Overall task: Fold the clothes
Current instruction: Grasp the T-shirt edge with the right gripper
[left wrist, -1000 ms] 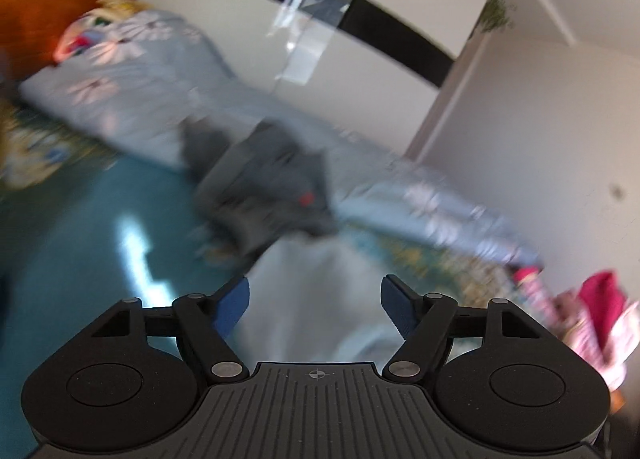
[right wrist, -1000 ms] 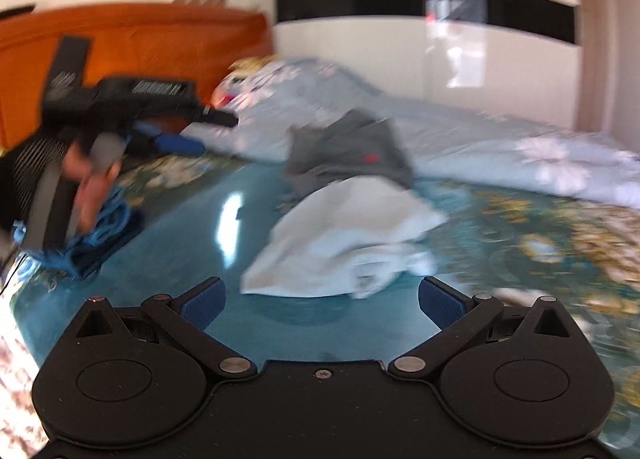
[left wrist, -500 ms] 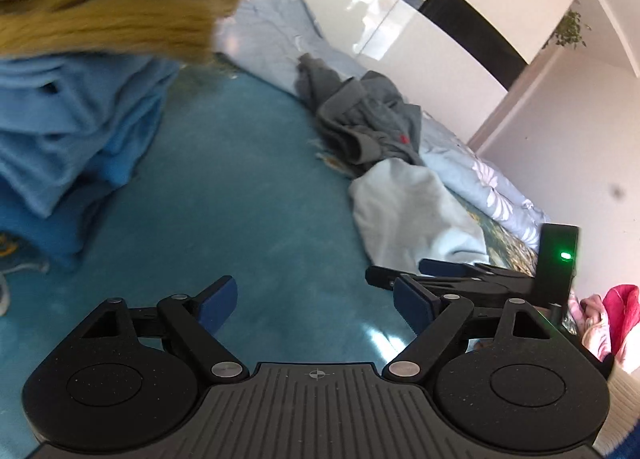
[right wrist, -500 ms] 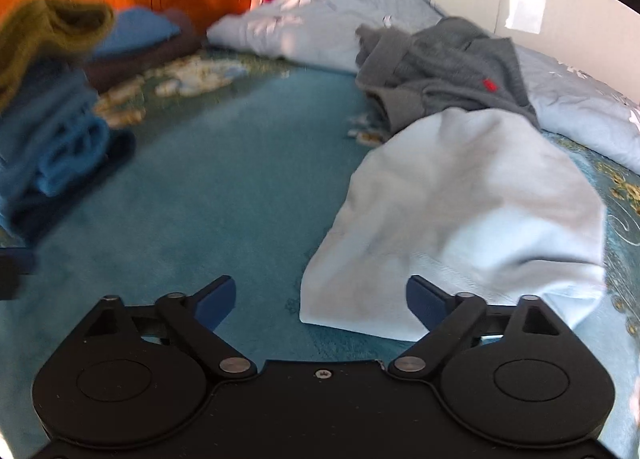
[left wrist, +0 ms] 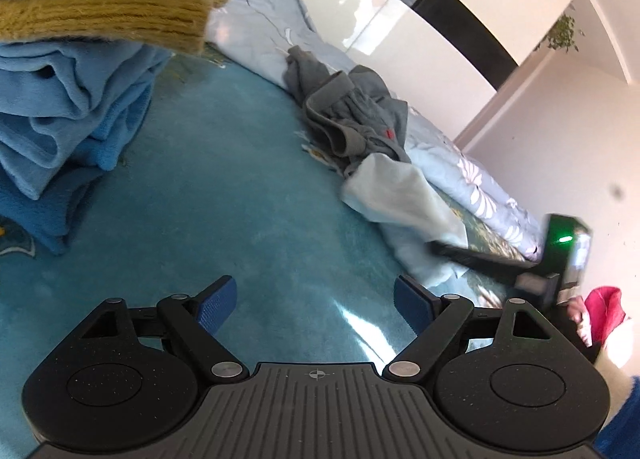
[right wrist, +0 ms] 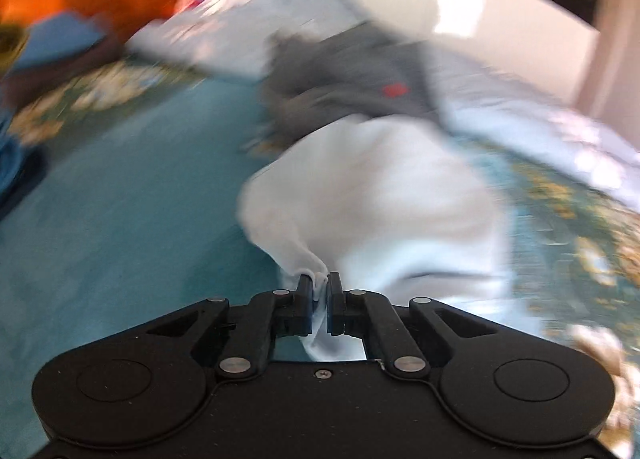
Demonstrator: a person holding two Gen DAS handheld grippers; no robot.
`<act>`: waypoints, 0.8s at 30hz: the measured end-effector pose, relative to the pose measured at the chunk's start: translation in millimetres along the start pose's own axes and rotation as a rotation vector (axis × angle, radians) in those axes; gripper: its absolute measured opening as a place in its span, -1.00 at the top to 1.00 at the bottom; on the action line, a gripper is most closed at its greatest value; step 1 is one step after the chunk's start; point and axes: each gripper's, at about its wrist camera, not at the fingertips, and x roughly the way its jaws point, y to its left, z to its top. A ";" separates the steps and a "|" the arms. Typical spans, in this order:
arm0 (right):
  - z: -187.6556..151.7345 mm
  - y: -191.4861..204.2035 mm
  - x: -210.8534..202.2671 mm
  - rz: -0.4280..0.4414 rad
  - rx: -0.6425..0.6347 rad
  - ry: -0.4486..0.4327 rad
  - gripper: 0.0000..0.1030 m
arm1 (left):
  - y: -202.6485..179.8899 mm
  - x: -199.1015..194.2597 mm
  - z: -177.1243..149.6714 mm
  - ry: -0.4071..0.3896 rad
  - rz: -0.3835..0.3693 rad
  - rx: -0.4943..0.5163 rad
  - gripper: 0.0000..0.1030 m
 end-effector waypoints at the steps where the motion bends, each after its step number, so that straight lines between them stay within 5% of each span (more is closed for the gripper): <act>1: -0.2 -17.2 -8.9 -0.031 0.041 -0.023 0.92 | -1.0 0.6 -1.2 0.008 -0.004 -0.003 -0.64; 10: -41.1 -161.9 -78.0 -0.321 0.365 -0.149 0.93 | -31.7 16.1 -9.1 0.061 -0.041 0.061 -0.64; 19: -56.8 -164.3 -66.1 -0.297 0.376 -0.121 0.94 | -111.3 120.7 39.1 0.057 -0.065 0.416 -0.79; 24: -62.1 -178.4 -63.0 -0.251 0.391 -0.125 0.93 | -146.3 208.7 57.6 0.059 0.039 0.528 -0.77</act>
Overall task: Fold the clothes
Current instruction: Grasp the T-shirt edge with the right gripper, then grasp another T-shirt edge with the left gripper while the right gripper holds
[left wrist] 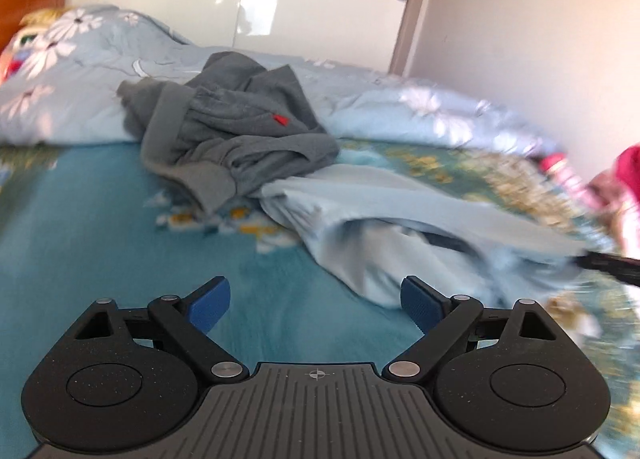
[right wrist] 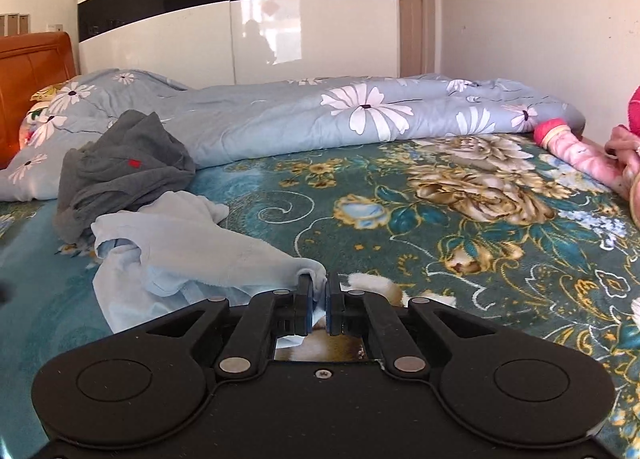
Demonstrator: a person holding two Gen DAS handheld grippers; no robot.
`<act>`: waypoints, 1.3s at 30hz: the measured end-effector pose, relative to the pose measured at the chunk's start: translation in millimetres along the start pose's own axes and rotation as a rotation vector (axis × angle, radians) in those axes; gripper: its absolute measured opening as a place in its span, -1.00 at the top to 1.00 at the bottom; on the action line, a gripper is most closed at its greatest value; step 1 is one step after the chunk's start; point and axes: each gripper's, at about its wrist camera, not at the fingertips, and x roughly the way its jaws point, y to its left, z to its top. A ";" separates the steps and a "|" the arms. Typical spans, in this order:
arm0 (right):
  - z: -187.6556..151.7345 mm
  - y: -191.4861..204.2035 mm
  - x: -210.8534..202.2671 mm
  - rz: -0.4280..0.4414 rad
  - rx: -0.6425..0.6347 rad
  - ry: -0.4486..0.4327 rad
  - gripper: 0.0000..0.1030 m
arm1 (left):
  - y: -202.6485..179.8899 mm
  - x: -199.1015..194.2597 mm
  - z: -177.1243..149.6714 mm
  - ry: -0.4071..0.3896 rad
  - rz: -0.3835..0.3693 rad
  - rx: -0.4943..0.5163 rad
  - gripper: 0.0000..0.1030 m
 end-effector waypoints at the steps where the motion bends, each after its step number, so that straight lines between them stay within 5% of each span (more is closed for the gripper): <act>1: 0.2 -2.4 2.0 0.007 0.003 0.002 0.93 | -1.4 14.1 4.4 0.012 0.008 0.001 -0.77; 5: 0.4 -10.4 9.7 0.031 0.029 0.007 0.93 | -9.5 56.7 13.1 0.009 0.054 0.014 -0.72; 9: 0.8 -17.5 18.0 0.046 0.050 0.004 0.92 | -12.2 84.5 15.5 -0.005 0.100 0.063 -0.38; 17: 1.2 -26.3 29.0 0.064 0.091 -0.009 0.91 | -2.0 82.3 21.9 -0.174 0.081 -0.018 0.09; 22: 0.1 -28.2 31.6 0.072 0.126 -0.011 0.91 | -9.4 88.9 28.2 -0.186 0.148 0.002 0.30; 24: -0.3 -27.5 31.7 0.074 0.129 -0.014 0.91 | -9.8 88.9 31.0 -0.201 0.149 -0.025 0.74; 27: 0.9 -28.2 30.8 0.079 0.138 -0.022 0.91 | -12.6 81.7 36.7 -0.245 0.158 -0.045 0.99; 31: 7.5 -30.2 25.6 0.085 0.155 -0.050 0.92 | -8.8 68.6 57.1 -0.270 0.132 -0.054 1.00; 37: 14.7 -26.3 18.3 0.092 0.156 -0.070 0.92 | 1.7 61.5 60.5 -0.185 0.096 -0.017 0.94; 38: 14.6 -25.9 18.5 0.092 0.156 -0.068 0.92 | 5.0 59.7 56.6 -0.167 0.088 -0.030 0.85; 39: 14.2 -25.8 18.7 0.093 0.157 -0.065 0.92 | 8.1 57.0 51.7 -0.154 0.080 -0.045 0.55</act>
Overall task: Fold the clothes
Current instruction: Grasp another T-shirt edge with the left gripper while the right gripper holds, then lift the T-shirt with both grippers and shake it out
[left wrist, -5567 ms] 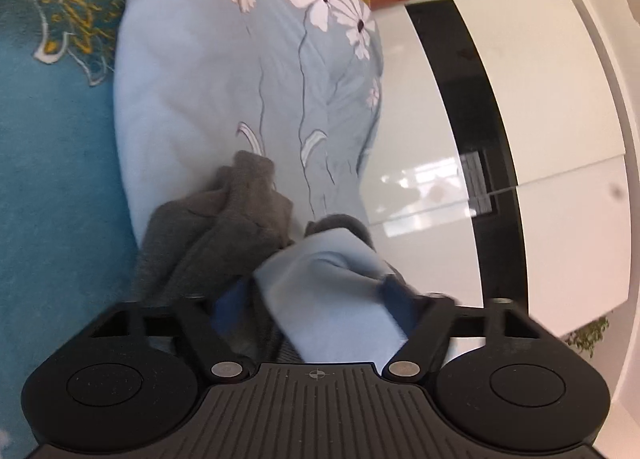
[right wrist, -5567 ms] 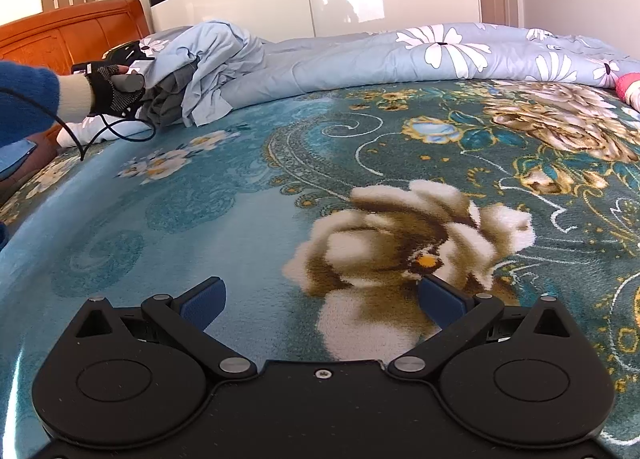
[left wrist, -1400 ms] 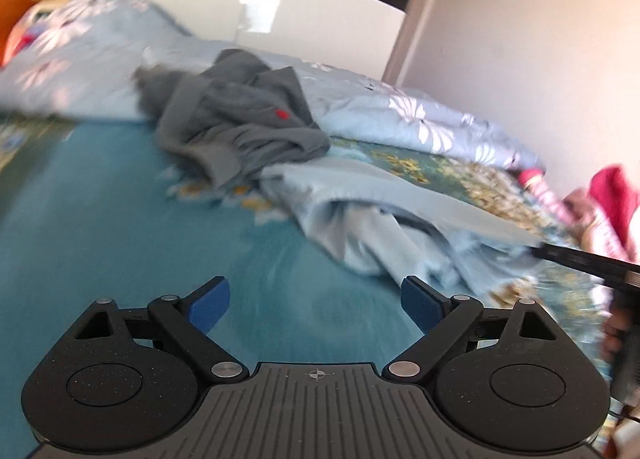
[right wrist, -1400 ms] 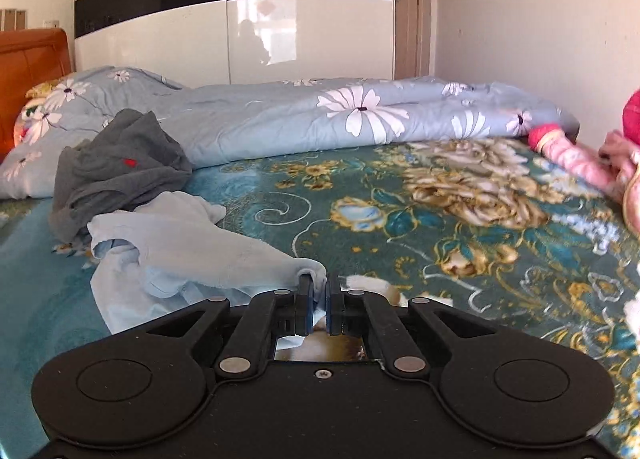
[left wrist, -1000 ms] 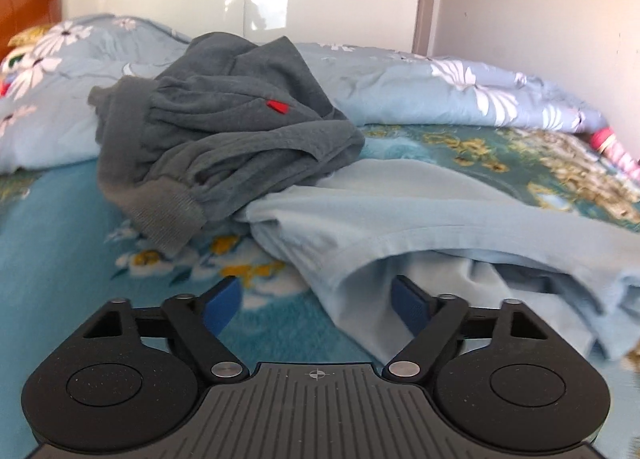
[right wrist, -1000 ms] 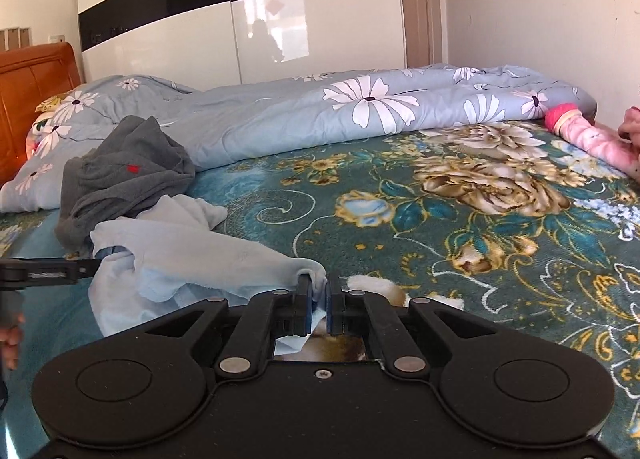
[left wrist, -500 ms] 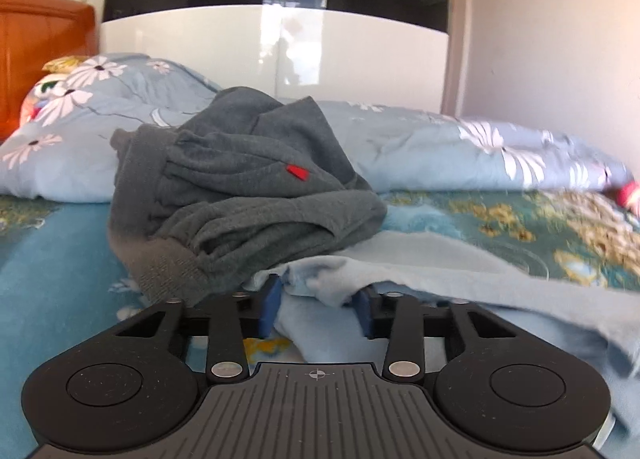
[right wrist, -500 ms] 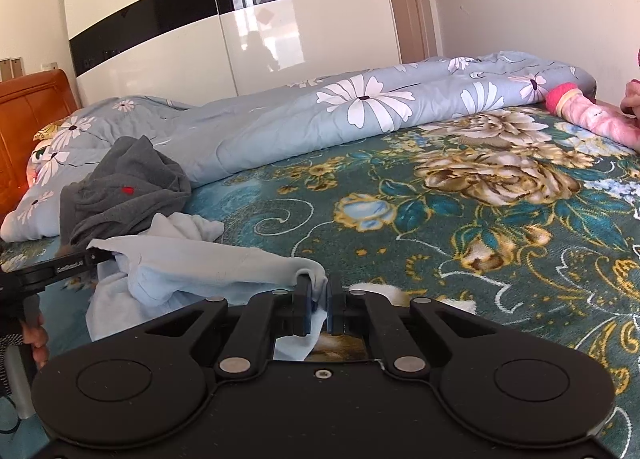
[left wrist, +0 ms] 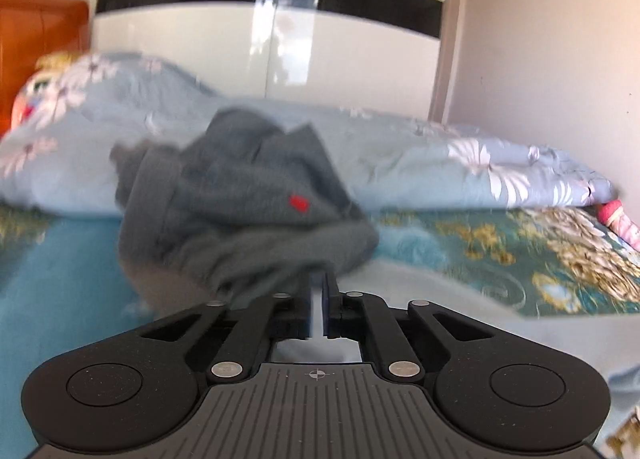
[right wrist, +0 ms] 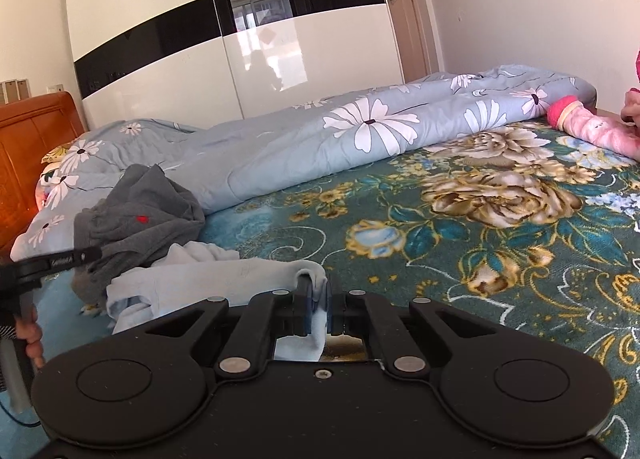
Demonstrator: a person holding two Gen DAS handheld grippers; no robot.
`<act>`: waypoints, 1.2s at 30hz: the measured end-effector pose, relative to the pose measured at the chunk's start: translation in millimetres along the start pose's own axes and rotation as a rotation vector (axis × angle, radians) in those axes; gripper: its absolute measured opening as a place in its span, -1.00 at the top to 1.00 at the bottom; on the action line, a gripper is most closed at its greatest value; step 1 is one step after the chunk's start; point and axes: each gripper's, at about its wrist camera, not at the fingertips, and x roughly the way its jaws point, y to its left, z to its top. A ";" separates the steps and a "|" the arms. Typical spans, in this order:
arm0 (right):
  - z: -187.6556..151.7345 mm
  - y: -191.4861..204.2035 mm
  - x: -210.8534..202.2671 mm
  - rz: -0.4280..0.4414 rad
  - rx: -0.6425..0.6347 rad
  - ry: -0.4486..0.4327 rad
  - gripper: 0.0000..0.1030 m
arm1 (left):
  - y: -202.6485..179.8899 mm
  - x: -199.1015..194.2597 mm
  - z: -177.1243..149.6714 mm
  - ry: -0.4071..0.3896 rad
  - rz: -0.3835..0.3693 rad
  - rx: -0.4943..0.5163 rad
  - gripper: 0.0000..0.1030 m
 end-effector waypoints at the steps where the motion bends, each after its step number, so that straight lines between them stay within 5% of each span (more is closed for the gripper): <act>1: -0.4 -0.6 0.3 0.001 0.004 0.003 0.91 | 2.6 -3.4 -4.6 0.006 -0.009 -0.008 0.30; 2: -0.7 -1.2 0.6 0.001 0.008 0.005 0.91 | 2.9 -7.4 -10.1 -0.001 -0.022 0.001 -0.19; 3: -1.0 -1.9 1.0 0.002 0.013 0.006 0.91 | 2.0 -11.5 -16.0 -0.013 -0.036 0.019 -0.43; 8: -1.9 -3.9 3.3 0.005 0.025 0.010 0.91 | -17.8 -8.2 -38.0 0.009 0.010 0.180 -0.42; 19: -4.7 -6.5 7.7 0.008 0.035 0.020 0.91 | -18.9 10.1 -43.8 -0.041 0.190 0.136 -0.34; 25: -3.4 -5.5 9.9 0.006 0.039 0.016 0.89 | -26.9 24.5 -38.8 -0.020 0.152 0.155 0.24; 29: -3.6 -6.0 10.8 0.014 0.050 0.016 0.90 | -30.6 25.8 -34.2 -0.034 0.155 0.131 0.90; 36: 12.9 5.6 -12.3 0.017 0.015 -0.099 0.93 | -30.5 -5.1 9.8 -0.166 0.149 0.076 0.96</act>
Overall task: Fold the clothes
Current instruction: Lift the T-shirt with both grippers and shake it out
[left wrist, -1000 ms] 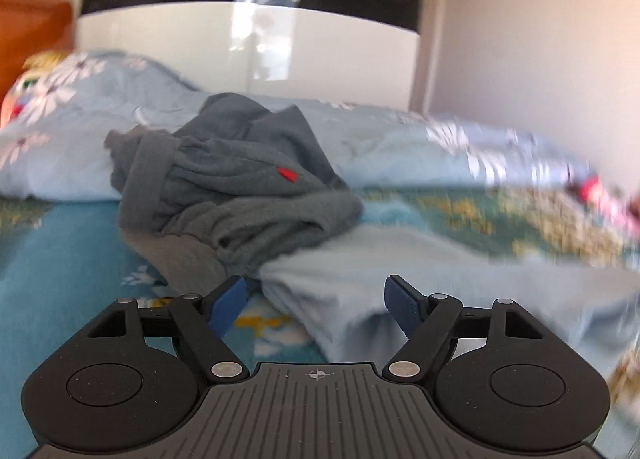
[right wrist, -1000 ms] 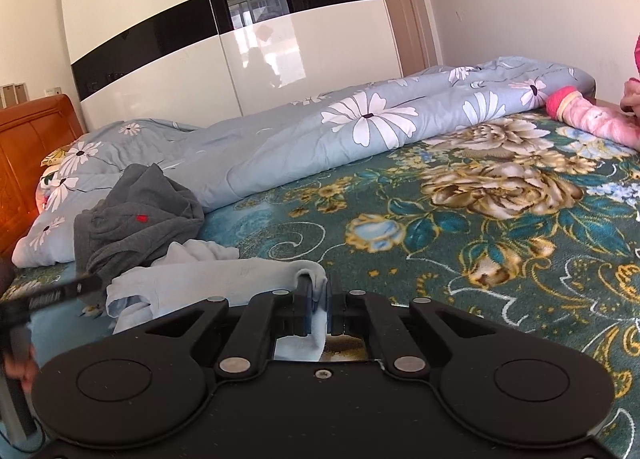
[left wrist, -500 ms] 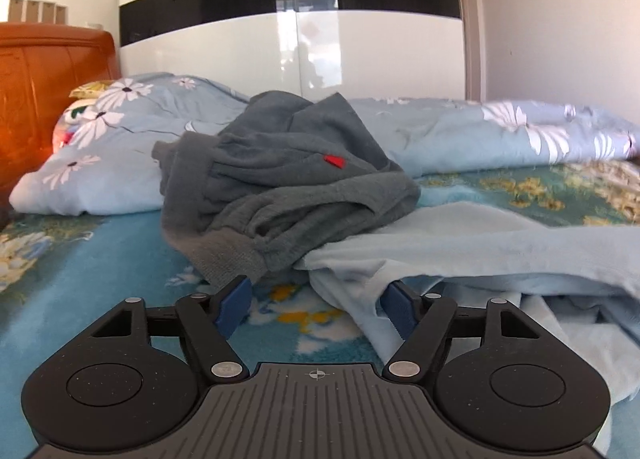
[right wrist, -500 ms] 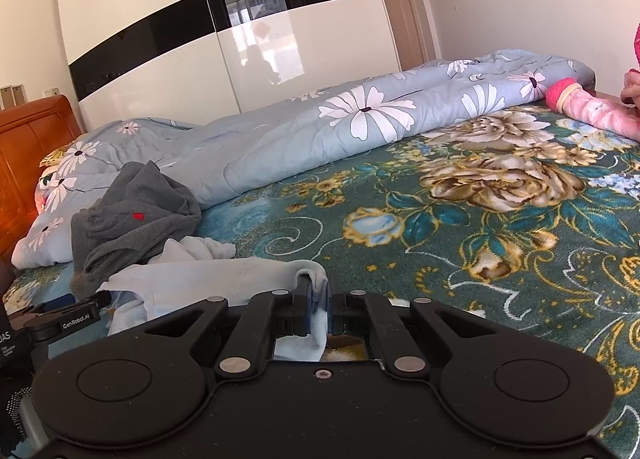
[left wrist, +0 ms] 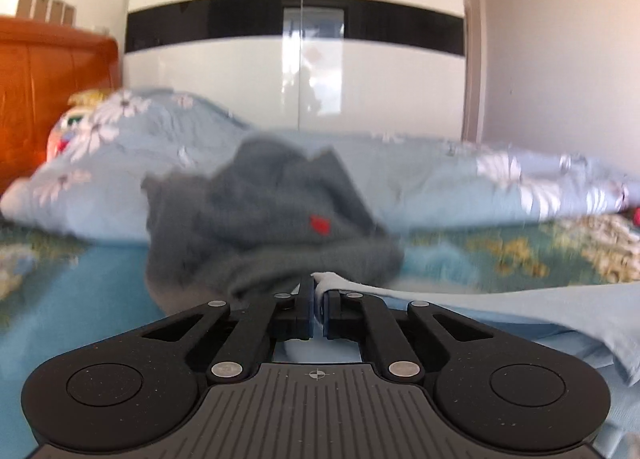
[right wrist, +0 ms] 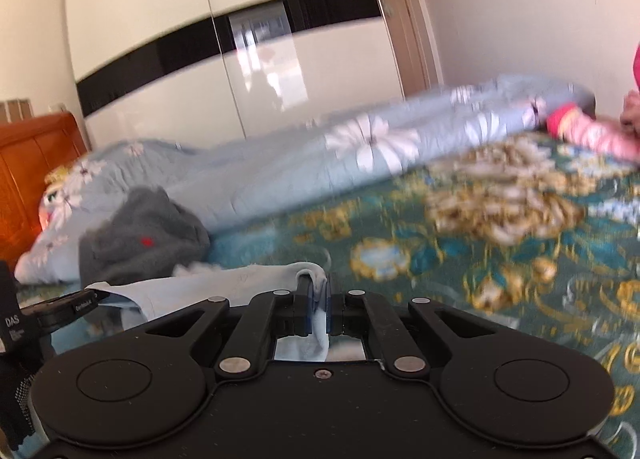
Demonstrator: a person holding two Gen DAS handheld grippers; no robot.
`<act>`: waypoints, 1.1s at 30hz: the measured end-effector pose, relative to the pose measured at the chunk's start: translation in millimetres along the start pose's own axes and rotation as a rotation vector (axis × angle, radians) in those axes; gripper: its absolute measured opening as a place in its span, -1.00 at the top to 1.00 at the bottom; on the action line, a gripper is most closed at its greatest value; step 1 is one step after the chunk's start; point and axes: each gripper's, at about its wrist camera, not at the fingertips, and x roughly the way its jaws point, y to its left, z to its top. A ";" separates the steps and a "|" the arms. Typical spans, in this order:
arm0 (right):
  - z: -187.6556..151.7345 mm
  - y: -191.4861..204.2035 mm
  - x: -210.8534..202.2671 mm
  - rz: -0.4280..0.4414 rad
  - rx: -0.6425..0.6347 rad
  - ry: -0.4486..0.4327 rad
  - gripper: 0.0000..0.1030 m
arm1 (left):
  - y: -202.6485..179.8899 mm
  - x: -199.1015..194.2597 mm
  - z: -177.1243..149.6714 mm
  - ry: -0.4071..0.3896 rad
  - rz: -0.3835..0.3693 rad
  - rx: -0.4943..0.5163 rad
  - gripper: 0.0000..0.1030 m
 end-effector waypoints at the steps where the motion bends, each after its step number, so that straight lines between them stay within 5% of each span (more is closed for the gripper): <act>1: 7.0 4.0 -4.7 0.003 -0.011 -0.025 0.93 | -0.1 -5.7 11.1 -0.026 -0.001 0.004 0.96; 14: 107.7 53.7 -107.7 0.033 -0.149 -0.340 0.93 | 28.2 -127.1 114.3 -0.285 -0.087 -0.051 0.96; 33: 167.0 84.7 -299.8 0.114 -0.249 -0.653 0.93 | 68.8 -390.8 200.5 -0.768 -0.213 0.026 0.96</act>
